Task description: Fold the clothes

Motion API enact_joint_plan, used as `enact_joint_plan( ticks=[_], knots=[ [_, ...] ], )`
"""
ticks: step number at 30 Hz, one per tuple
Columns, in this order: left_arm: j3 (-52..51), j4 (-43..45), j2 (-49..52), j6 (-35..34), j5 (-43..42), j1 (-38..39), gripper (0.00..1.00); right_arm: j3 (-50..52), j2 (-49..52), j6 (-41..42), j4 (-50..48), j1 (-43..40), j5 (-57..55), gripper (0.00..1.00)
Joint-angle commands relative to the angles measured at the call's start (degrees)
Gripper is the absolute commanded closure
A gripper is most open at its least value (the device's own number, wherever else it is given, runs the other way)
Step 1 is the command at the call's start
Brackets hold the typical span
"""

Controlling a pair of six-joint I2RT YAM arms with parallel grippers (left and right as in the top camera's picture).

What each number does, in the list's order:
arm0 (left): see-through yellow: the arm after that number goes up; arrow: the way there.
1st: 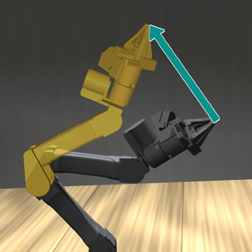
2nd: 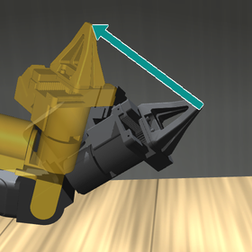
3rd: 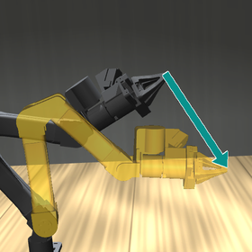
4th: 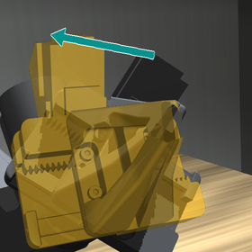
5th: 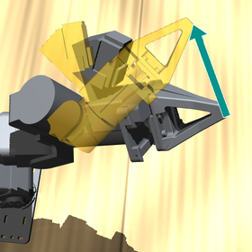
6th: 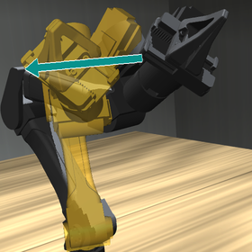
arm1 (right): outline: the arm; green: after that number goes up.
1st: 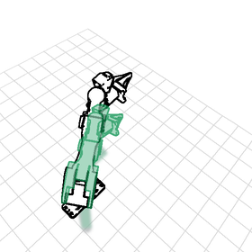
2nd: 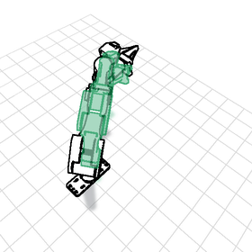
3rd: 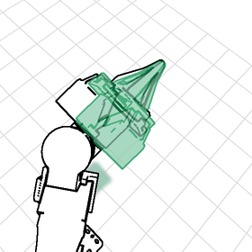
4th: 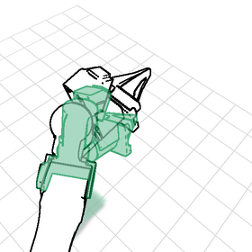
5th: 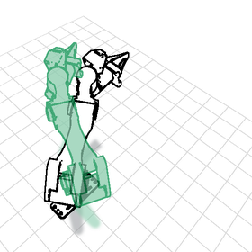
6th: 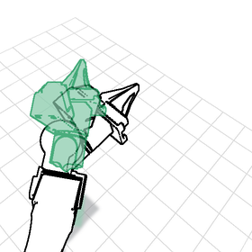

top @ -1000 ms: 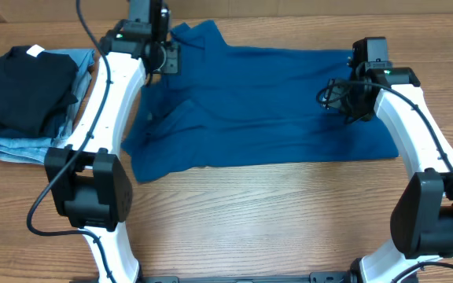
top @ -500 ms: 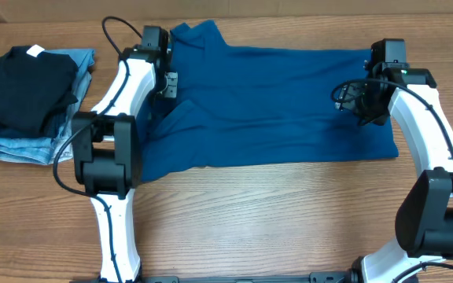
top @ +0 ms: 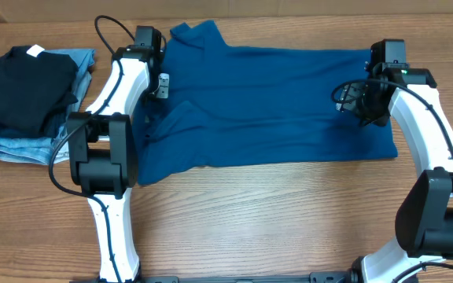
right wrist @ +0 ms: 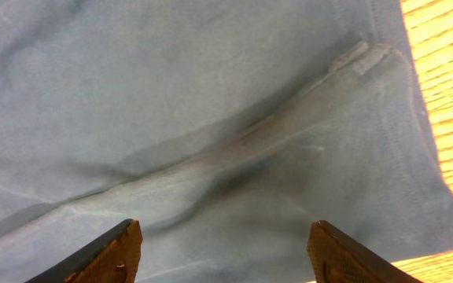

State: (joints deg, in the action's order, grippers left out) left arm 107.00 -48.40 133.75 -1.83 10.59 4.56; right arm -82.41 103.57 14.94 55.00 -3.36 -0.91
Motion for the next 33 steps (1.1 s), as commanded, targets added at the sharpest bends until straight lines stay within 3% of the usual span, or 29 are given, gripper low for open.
enact_joint_plan(
  ticks=[1, 6, 9, 13, 14, 15, 16, 17, 18, 19, 28, 33],
  knots=[
    [-0.2, -1.1, 0.4, -3.0, 1.7, -2.3, 0.83, -1.1, -0.3, -0.4, -0.2, -0.1, -2.0, 0.27],
    [-0.1, -2.6, 0.4, -3.1, 1.4, -2.3, 0.79, -1.1, -0.3, -1.9, -0.9, -0.1, -2.0, 0.26],
    [1.9, -2.6, 0.4, -3.1, 0.4, -2.0, 0.59, -1.1, -0.3, -1.9, -4.0, -0.1, -2.0, 0.25],
    [11.1, -5.4, 0.4, -3.2, -9.0, -1.6, 0.33, -1.1, -0.3, -3.7, -8.7, -0.1, -0.5, 0.28],
    [14.7, -6.1, 0.4, -3.2, -12.2, -1.4, 0.29, -1.1, -0.3, -3.7, -10.1, -0.1, -0.5, 0.31],
    [17.3, -6.4, 0.4, -3.4, -14.2, -1.2, 0.21, -1.1, -0.2, -3.7, -11.8, -0.1, -0.5, 0.41],
    [20.3, -6.3, 0.4, -3.3, -16.3, -0.8, 0.13, -1.1, 0.2, -3.9, -14.6, -0.1, -0.5, 0.53],
    [21.4, -5.9, 0.4, -3.3, -16.9, -0.5, 0.09, -1.1, 0.6, -4.6, -16.6, -0.1, -0.5, 0.74],
    [21.8, -5.5, 0.4, -3.3, -16.9, -0.3, 0.09, -1.1, 1.2, -5.2, -18.3, -0.2, -0.7, 0.89],
    [21.8, -5.2, 0.4, -3.3, -16.9, -0.2, 0.10, -1.1, 1.8, -5.6, -19.4, -0.2, -0.7, 0.96],
    [21.0, -9.0, 0.4, -2.8, -16.4, 0.0, 0.13, -0.7, 15.9, -9.5, -34.3, -0.3, -0.9, 0.96],
    [21.0, -10.3, 0.4, -2.4, -15.0, 0.0, 0.14, -0.7, 20.8, -9.5, -36.6, -0.3, -0.9, 0.96]
  ],
)
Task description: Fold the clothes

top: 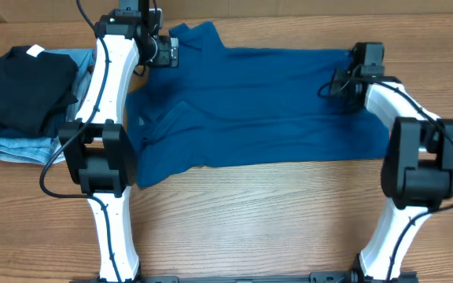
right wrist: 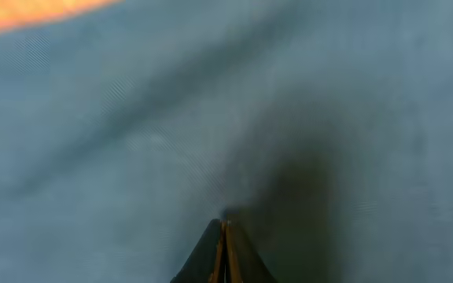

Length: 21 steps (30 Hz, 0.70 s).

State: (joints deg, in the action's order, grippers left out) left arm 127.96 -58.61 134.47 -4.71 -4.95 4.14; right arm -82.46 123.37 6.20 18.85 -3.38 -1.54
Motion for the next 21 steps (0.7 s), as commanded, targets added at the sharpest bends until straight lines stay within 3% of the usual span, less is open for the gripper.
enact_joint_plan(
  ticks=[1, 9, 15, 17, 18, 20, 21],
  knots=[
    [0.1, -0.1, -0.3, 0.5, 1.2, 0.4, 0.14, -0.6, 1.4, -0.7, 0.1, -0.2, -0.3, 0.96],
    [0.1, -0.4, -0.3, 1.2, 2.6, 0.4, 0.15, -0.5, 1.4, -0.7, 12.9, -1.3, -0.5, 0.96],
    [0.2, 0.6, -0.3, 4.2, 2.6, 1.0, 0.18, -1.8, 1.4, -0.4, 14.2, -2.0, 0.7, 0.96],
    [1.0, 0.6, -0.3, 4.5, 2.6, 1.0, 0.16, -5.7, 1.2, -0.3, 14.7, -2.0, 2.6, 0.62],
    [1.3, 0.8, -0.3, 4.5, 2.6, 1.0, 0.16, -7.9, 1.2, -0.3, 15.5, -2.0, 3.1, 0.58],
    [1.7, 1.4, -0.3, 4.5, 2.6, 1.0, 0.16, -13.6, 1.1, -0.3, 18.0, -2.0, 3.2, 0.36],
    [1.7, 2.0, -0.3, 4.5, 2.6, 1.2, 0.16, -17.6, 1.1, -0.3, 20.1, -2.0, 3.2, 0.35]
  ],
)
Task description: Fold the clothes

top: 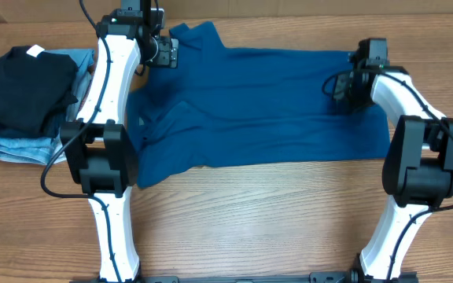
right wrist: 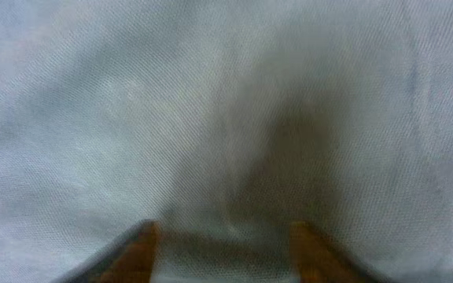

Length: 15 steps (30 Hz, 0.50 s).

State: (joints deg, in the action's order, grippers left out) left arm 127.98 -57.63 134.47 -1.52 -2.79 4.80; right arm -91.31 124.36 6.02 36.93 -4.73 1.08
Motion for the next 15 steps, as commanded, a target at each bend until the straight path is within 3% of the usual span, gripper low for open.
enact_joint_plan(
  ticks=[1, 6, 12, 15],
  knots=[
    [1.6, 1.5, -0.3, 1.4, 0.5, 0.5, 0.17, -12.4, 0.2, -0.1, 4.5, -0.6, 0.6, 0.33],
    [1.6, 7.4, 1.1, 2.3, 6.0, 0.5, 0.30, -24.0, 0.2, 1.7, 19.1, -0.6, 0.8, 0.32],
    [1.6, 13.7, 6.7, 6.2, 5.5, 0.5, 0.27, -24.1, 0.0, 1.6, 25.6, -0.7, 2.1, 0.31],
    [1.6, 16.1, 7.7, 4.8, -0.1, 0.5, 0.27, -24.1, 0.0, 1.6, 26.3, -1.3, 3.0, 0.30]
  ],
)
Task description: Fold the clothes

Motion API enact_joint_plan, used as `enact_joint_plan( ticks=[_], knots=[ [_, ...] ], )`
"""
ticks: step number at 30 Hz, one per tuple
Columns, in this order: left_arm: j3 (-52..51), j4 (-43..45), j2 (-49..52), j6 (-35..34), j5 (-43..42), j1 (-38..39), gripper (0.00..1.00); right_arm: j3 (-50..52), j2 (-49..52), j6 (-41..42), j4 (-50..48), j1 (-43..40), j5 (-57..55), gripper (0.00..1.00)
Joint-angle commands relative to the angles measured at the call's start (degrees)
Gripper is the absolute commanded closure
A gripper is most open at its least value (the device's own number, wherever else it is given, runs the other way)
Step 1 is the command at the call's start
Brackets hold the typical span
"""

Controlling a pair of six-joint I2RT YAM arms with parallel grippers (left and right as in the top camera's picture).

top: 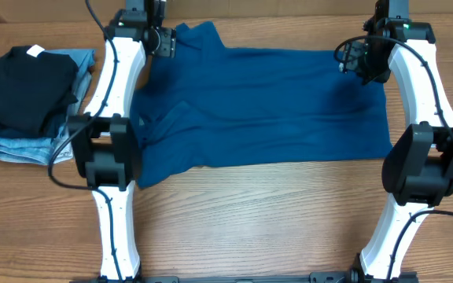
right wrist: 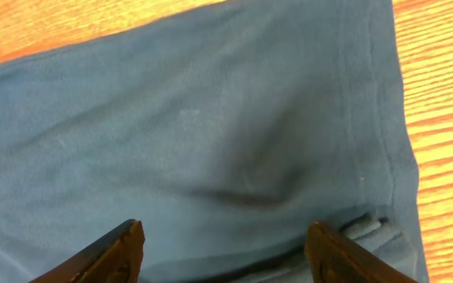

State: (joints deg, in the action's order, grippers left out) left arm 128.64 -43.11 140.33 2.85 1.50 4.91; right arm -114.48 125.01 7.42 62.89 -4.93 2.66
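Observation:
A blue long shirt (top: 266,102) lies spread flat across the table, collar end at the far left and hem at the right. My left gripper (top: 166,43) is at the collar end by the far edge; the overhead view does not show how its jaws stand. My right gripper (top: 360,64) hangs open over the shirt's far right corner. In the right wrist view the right gripper (right wrist: 225,240) has its fingers wide apart above the blue cloth (right wrist: 211,118), with nothing between them. A small fold of cloth sits near the right finger.
A black folded garment (top: 26,82) lies on a pile of jeans (top: 6,145) at the left of the wooden table (top: 274,220). Both arm bases stand at the near edge.
My right gripper was low on the cloth with its jaws partly apart; now it is higher, nearer the shirt's far right corner, and wide open. The left gripper has shifted slightly toward the far edge.
My right gripper was open over the shirt's right part and the left one over its left side. Then the right was shut against the cloth and the left had moved to the collar. The right jaws then stood partly apart, and now wide open.

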Motion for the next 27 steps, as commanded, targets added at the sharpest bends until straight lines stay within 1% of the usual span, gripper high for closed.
enact_joint_plan(
  ticks=[1, 3, 8, 10, 14, 18, 22, 25, 27],
  knots=[
    [0.9, 2.0, 1.9, -0.5, -5.0, 0.4, 0.27, -1.0, -0.6, 0.1, 0.3, -1.4, 2.4, 0.29],
    [0.9, 2.5, 1.9, -1.6, -4.3, 0.4, 0.31, -1.0, -0.6, 0.0, 0.3, -2.2, 5.3, 0.27],
    [0.9, 3.8, 3.8, -1.3, -2.5, 0.4, 0.31, -1.0, -0.6, -0.2, 2.0, -2.7, 6.7, 0.27],
    [0.9, 4.9, 6.2, -1.3, -2.4, 0.4, 0.31, -1.0, -0.6, -0.4, 4.0, -2.7, 6.7, 0.27],
    [0.9, 8.2, 10.7, -1.4, -0.9, 0.3, 0.29, -1.0, -0.6, -2.1, 8.0, -2.7, 6.6, 0.27],
    [0.9, 9.7, 13.0, -1.3, 0.2, 0.2, 0.28, -1.0, -0.6, -3.0, 9.6, -2.7, 6.8, 0.27],
    [0.9, 6.6, 14.6, -1.6, 4.0, -0.3, 0.29, -1.0, -0.7, -3.0, 10.3, -2.7, 7.9, 0.27],
    [0.9, 1.2, 14.5, -1.8, 7.9, -0.5, 0.31, -1.0, -0.7, -3.0, 10.3, -2.7, 8.0, 0.27],
    [0.9, -3.2, 14.5, -2.8, 12.7, -0.5, 0.31, -1.0, -0.7, -3.0, 10.3, -2.7, 7.9, 0.27]
  ],
)
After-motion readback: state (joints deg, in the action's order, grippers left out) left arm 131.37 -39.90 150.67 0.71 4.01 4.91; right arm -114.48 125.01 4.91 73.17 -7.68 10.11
